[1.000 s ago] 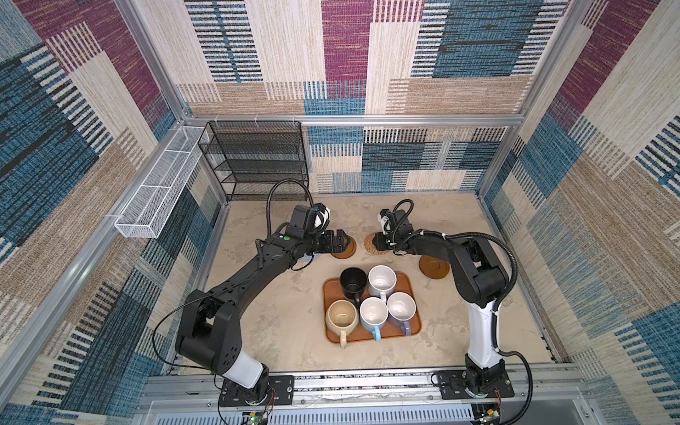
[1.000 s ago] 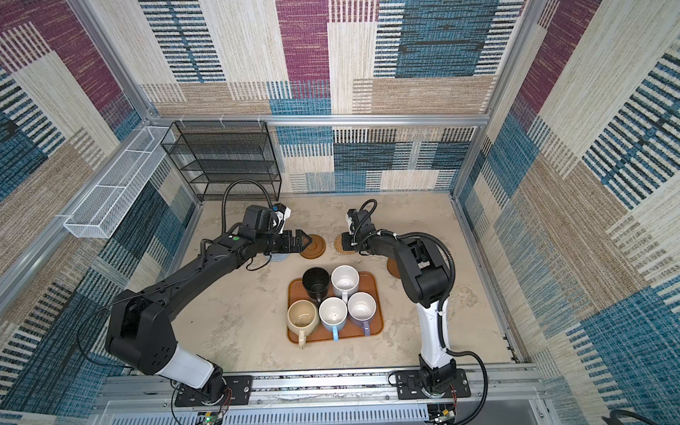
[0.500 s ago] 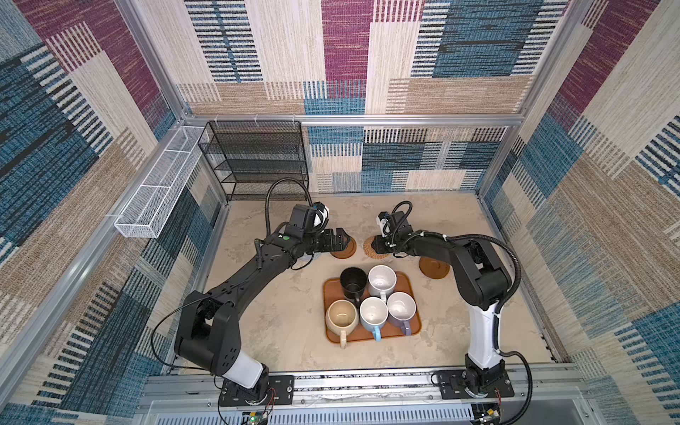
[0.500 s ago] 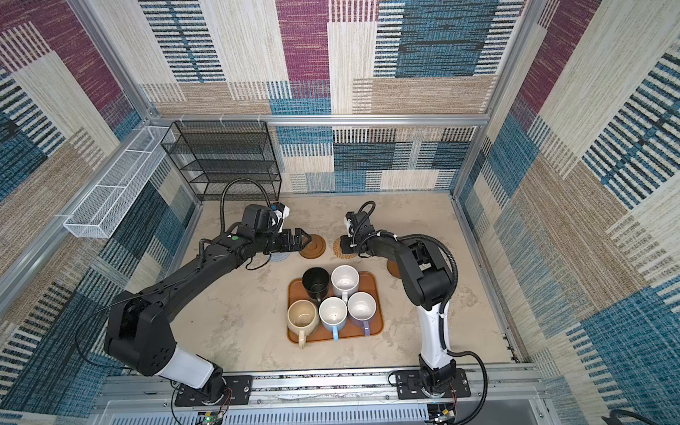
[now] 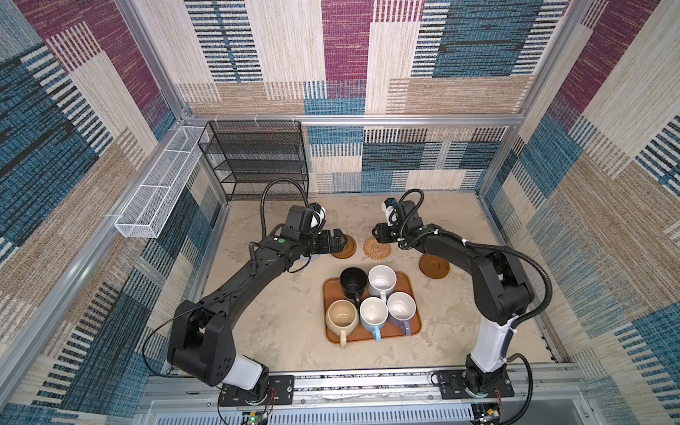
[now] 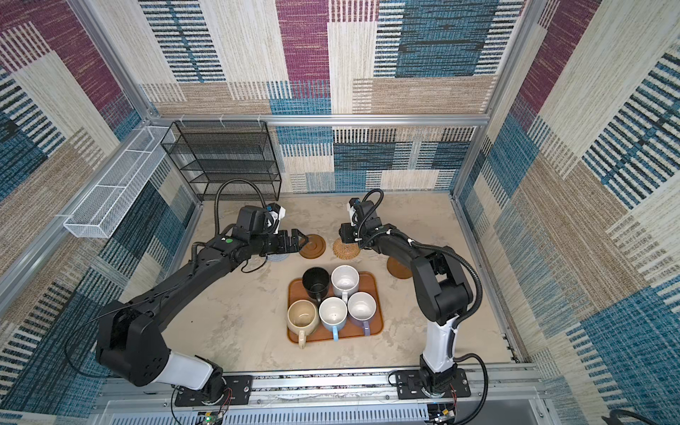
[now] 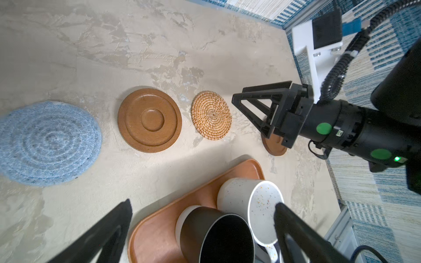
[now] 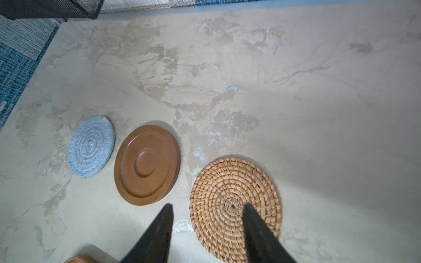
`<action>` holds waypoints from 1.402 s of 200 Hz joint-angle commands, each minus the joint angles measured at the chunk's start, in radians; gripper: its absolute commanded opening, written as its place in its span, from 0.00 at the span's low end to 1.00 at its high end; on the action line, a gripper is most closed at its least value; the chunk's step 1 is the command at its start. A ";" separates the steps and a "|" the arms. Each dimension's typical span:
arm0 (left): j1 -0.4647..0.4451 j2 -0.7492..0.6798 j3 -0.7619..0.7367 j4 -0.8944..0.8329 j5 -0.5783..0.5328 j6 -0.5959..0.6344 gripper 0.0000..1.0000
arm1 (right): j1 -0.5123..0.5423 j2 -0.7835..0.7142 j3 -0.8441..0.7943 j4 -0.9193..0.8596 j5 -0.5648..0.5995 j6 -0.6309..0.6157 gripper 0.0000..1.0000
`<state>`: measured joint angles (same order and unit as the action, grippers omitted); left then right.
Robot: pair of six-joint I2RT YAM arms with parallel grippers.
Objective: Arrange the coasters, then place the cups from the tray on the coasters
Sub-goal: 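Move the right gripper over the brown wooden coaster nearest the right arm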
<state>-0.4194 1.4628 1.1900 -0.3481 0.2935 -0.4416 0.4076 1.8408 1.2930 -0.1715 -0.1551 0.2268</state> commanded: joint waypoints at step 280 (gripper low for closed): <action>-0.240 0.344 0.437 -0.123 0.091 0.055 0.97 | -0.279 -0.302 -0.463 0.028 0.113 0.123 0.64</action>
<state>-0.6563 1.7916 1.5978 -0.4389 0.3885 -0.4225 0.1299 1.4929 0.8059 -0.1429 0.0071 0.3576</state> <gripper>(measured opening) 0.970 0.634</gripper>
